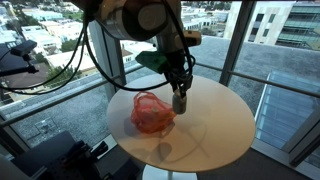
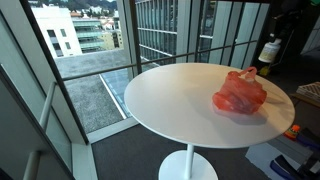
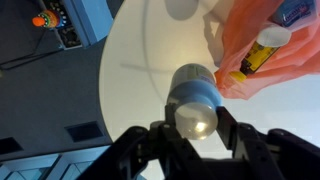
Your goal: Take the white and orange bottle out of the plastic bag and put it on the table
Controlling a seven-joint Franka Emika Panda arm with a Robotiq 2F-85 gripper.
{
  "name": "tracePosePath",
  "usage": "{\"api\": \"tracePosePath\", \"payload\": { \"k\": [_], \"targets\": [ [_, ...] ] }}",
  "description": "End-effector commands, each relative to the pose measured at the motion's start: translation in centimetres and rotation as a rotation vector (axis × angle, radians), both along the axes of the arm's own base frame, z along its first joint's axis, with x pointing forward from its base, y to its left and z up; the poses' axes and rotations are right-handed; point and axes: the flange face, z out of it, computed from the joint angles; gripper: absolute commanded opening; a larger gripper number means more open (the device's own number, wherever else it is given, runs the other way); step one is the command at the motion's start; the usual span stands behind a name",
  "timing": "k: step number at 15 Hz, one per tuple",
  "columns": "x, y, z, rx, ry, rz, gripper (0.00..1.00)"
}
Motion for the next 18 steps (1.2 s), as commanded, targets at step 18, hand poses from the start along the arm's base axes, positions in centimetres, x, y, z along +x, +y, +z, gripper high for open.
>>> {"api": "tracePosePath", "payload": {
  "k": [18],
  "targets": [
    [2.1, -6.0, -12.4, 0.031, 0.090, -0.171, 0.19]
  ]
}}
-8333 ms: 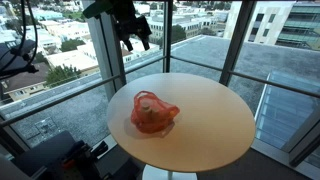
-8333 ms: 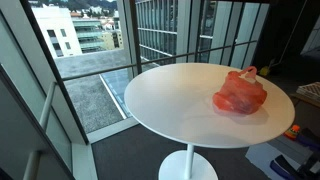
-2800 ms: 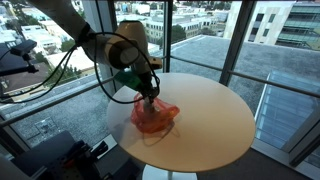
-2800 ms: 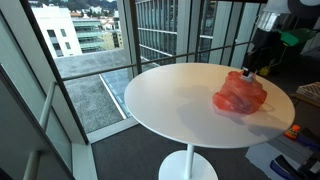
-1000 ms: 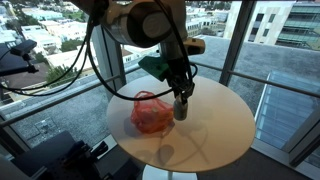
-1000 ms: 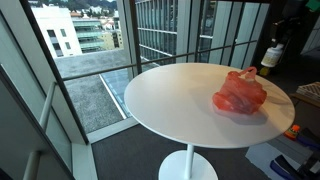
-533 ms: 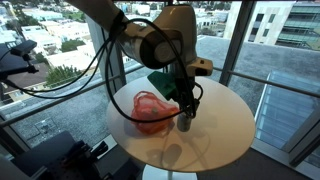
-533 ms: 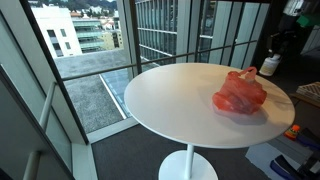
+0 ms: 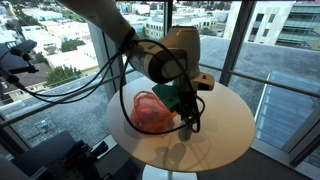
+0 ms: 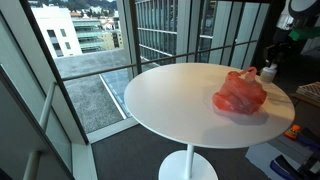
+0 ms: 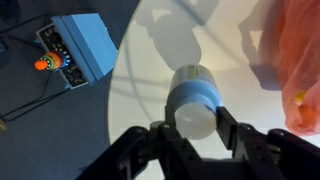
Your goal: Take the white and orange bottle out of the plastic bag and put it on the table
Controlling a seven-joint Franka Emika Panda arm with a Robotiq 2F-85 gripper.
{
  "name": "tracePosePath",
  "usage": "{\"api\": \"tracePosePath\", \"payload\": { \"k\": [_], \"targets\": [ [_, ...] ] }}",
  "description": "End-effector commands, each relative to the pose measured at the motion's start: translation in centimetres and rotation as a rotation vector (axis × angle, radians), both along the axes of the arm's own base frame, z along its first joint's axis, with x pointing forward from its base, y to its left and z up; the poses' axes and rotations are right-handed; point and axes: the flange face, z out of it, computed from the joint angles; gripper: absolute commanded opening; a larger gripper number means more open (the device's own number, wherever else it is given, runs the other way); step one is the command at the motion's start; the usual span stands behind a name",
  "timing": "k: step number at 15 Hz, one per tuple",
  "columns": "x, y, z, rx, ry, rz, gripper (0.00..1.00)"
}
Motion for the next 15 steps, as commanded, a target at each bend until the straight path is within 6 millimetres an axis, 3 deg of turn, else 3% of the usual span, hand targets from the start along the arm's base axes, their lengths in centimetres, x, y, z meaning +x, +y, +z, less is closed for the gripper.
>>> {"api": "tracePosePath", "payload": {
  "k": [1, 7, 8, 9, 14, 15],
  "targets": [
    [0.8, -0.5, -1.3, -0.023, -0.002, -0.008, 0.19],
    [1.1, -0.3, -3.5, -0.028, -0.009, 0.003, 0.19],
    [1.1, -0.2, -3.8, -0.028, -0.007, 0.005, 0.28],
    [1.2, -0.1, -4.0, -0.029, -0.006, 0.006, 0.60],
    [1.3, 0.1, -4.0, -0.030, -0.010, 0.014, 0.99],
    [1.2, 0.2, -3.6, -0.026, -0.014, 0.016, 1.00]
  ]
}}
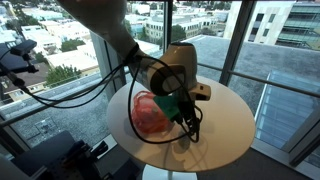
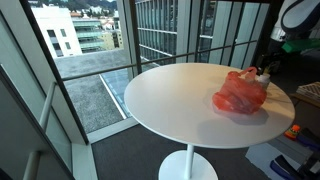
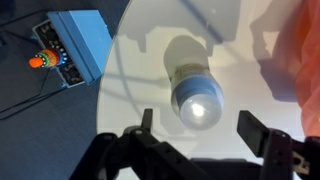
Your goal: Take the white and orange bottle out of the plastic bag and put it on the table
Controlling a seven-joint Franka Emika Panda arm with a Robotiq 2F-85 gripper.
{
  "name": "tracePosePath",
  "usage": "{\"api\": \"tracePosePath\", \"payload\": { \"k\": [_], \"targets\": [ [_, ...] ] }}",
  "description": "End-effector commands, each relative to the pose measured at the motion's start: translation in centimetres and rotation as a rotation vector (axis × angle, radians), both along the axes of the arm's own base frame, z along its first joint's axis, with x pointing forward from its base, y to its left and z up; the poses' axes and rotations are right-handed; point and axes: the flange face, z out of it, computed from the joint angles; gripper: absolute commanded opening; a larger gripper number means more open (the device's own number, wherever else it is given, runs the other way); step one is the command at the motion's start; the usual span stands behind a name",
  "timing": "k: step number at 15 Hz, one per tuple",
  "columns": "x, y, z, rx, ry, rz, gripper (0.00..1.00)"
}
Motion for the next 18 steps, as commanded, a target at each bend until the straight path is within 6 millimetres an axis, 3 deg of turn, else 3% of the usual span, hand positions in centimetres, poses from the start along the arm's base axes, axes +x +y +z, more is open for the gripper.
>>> {"api": "tracePosePath", "payload": {
  "k": [1, 8, 18],
  "targets": [
    [0.6, -0.2, 1.2, -0.010, -0.019, -0.002, 1.00],
    [0.3, 1.4, 5.5, 0.004, -0.034, 0.060, 1.00],
    [-2.2, 7.7, 12.8, 0.147, 0.107, 0.299, 1.00]
  ]
}}
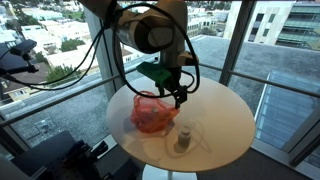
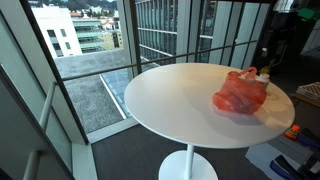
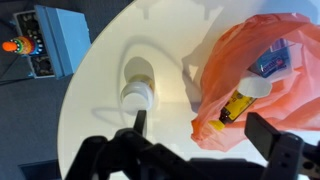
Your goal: Take the white and orange bottle out of the plastic bag and put it on the table
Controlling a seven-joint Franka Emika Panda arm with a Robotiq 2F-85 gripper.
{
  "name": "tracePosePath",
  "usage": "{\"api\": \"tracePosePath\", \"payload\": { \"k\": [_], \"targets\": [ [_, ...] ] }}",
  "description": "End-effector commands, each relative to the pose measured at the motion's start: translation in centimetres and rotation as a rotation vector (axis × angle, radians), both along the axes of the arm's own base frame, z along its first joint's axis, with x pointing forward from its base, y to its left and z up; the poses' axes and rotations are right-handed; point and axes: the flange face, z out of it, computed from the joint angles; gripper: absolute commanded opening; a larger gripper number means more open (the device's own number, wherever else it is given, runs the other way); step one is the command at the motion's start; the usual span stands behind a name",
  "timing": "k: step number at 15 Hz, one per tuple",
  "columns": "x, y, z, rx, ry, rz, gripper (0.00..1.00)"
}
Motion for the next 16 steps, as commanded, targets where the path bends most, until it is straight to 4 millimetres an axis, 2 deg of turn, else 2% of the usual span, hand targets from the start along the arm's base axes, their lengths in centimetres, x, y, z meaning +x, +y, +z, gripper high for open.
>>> {"api": "tracePosePath", "payload": {
  "k": [1, 7, 9, 12, 13, 16],
  "targets": [
    [-2.1, 2.1, 3.3, 0.035, 0.035, 0.073, 1.00],
    [-4.5, 5.7, 8.5, 0.027, -0.006, 0.136, 1.00],
    [-5.1, 6.7, 9.6, 0.021, -0.028, 0.151, 1.00],
    [-5.7, 7.9, 10.3, 0.020, -0.044, 0.167, 1.00],
    [-4.7, 7.3, 9.8, 0.020, -0.043, 0.155, 1.00],
    [-5.1, 7.8, 9.9, 0.020, -0.046, 0.165, 1.00]
  ]
}}
